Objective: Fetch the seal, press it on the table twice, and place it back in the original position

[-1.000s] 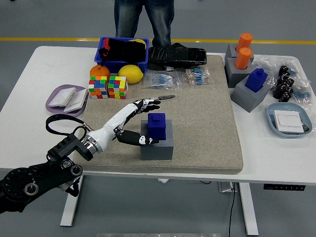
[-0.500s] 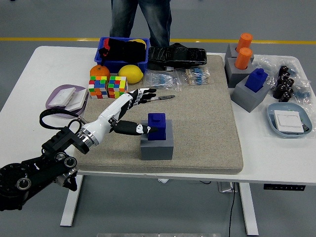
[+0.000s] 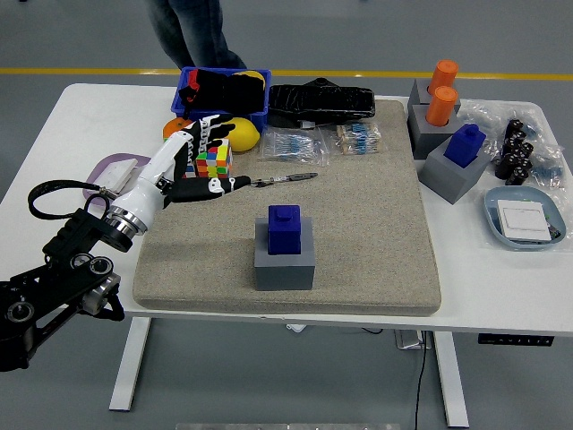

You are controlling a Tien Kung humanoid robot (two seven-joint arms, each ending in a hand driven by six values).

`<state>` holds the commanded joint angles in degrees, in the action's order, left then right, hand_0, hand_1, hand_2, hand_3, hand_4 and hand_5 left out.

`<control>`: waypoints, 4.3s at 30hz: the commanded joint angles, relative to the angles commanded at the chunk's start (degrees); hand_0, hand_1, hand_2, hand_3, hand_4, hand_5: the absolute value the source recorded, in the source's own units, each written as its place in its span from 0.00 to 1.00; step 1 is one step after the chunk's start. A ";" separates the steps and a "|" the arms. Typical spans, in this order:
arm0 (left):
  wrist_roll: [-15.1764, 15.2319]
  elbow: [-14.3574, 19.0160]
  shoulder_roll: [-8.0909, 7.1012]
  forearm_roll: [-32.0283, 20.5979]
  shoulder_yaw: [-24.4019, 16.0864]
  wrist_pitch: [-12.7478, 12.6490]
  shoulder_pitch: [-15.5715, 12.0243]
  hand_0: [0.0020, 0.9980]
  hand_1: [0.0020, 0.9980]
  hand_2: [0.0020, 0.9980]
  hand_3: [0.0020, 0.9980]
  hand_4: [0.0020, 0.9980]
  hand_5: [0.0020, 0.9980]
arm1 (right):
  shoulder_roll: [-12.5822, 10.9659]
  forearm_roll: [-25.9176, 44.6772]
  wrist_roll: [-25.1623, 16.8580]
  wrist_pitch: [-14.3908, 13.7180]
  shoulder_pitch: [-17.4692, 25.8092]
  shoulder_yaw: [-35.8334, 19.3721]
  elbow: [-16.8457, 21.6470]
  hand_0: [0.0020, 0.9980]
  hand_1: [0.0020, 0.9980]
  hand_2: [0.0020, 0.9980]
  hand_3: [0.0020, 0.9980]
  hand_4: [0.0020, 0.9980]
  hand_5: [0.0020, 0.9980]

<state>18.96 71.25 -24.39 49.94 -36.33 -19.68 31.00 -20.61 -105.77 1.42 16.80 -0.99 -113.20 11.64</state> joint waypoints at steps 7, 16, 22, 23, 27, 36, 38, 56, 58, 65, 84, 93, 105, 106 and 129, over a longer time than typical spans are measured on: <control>0.00 -4.41 0.39 -0.72 -2.24 -0.09 -1.48 0.77 0.77 0.79 0.83 0.90 0.00 | 0.30 -0.24 0.18 -0.11 0.12 -0.35 -0.03 0.79 0.70 0.67 0.65 0.82 0.46; -0.11 -8.10 1.56 -0.94 -6.50 0.34 -3.95 0.75 0.76 0.79 0.83 0.89 0.00 | 0.80 -0.99 0.48 -0.48 0.25 -1.21 -0.19 0.79 0.70 0.67 0.65 0.82 0.46; -0.01 -8.87 2.17 -0.57 -9.05 0.48 -4.93 0.75 0.75 0.78 0.83 0.89 0.00 | 0.94 -1.04 0.57 -0.55 0.22 -1.55 -0.17 0.79 0.70 0.67 0.65 0.82 0.46; -0.05 -8.90 2.22 -0.49 -9.34 0.51 -4.98 0.75 0.75 0.78 0.83 0.89 0.00 | 0.92 -1.04 0.58 -0.56 0.20 -1.61 -0.18 0.79 0.70 0.67 0.65 0.82 0.46; -0.08 -8.88 2.37 -0.19 -10.23 0.52 -5.09 0.75 0.75 0.78 0.83 0.89 0.00 | 0.83 -0.85 0.62 -0.62 0.08 -1.63 -0.12 0.79 0.70 0.67 0.65 0.81 0.46; -0.48 -8.55 2.70 0.39 -12.33 0.65 -5.27 0.75 0.75 0.78 0.83 0.89 0.00 | 1.02 -0.79 0.87 -0.71 -0.19 -1.43 -0.12 0.79 0.70 0.67 0.65 0.81 0.46; -0.58 -8.47 2.72 0.47 -12.56 0.69 -5.32 0.75 0.75 0.78 0.83 0.88 0.00 | 0.99 -0.83 0.88 -0.75 -0.17 -1.48 -0.12 0.79 0.70 0.67 0.65 0.81 0.47; -0.71 -8.08 3.04 0.82 -14.84 0.80 -5.88 0.75 0.74 0.78 0.83 0.88 0.00 | 0.74 -1.31 0.86 -1.01 -0.32 -1.28 -0.24 0.79 0.70 0.67 0.65 0.81 0.47; -0.82 -8.04 3.05 0.83 -14.79 0.84 -5.90 0.75 0.74 0.78 0.83 0.88 0.00 | 0.71 -1.30 0.83 -1.01 -0.27 -1.20 -0.24 0.79 0.70 0.67 0.65 0.81 0.47; -0.85 -7.83 3.16 0.96 -15.18 0.93 -6.35 0.74 0.73 0.78 0.83 0.88 0.00 | 0.52 -0.85 0.78 -0.97 -0.29 -0.46 -0.11 0.79 0.70 0.67 0.65 0.81 0.46; -0.98 -7.19 3.20 1.16 -15.97 0.98 -6.21 0.74 0.73 0.78 0.82 0.87 0.00 | 0.80 -1.09 0.87 -0.83 -0.10 -1.27 -0.14 0.79 0.70 0.67 0.64 0.80 0.46; -1.23 -6.97 3.13 1.26 -16.22 1.07 -5.95 0.74 0.72 0.77 0.82 0.87 0.00 | 0.77 -1.11 0.91 -0.80 -0.17 -1.43 -0.21 0.79 0.70 0.67 0.64 0.80 0.46; -1.33 -6.81 2.84 1.29 -16.34 1.09 -5.65 0.74 0.72 0.77 0.82 0.87 0.00 | 0.75 -0.92 0.89 -0.66 -0.30 -1.41 -0.17 0.79 0.70 0.67 0.64 0.80 0.46; -1.34 -6.81 2.83 1.28 -16.35 1.09 -5.65 0.74 0.72 0.77 0.82 0.87 0.00 | 0.76 -0.92 0.89 -0.67 -0.29 -1.41 -0.18 0.79 0.70 0.67 0.64 0.80 0.46; -1.31 -6.52 2.73 1.37 -16.66 1.05 -5.55 0.74 0.71 0.77 0.82 0.86 0.00 | 0.71 -1.13 0.85 -0.74 -0.35 -1.56 -0.27 0.79 0.70 0.67 0.64 0.80 0.46</control>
<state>17.64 64.73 -21.66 51.30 -52.99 -18.63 25.45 -19.91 -106.90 2.27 16.06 -1.34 -114.76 11.37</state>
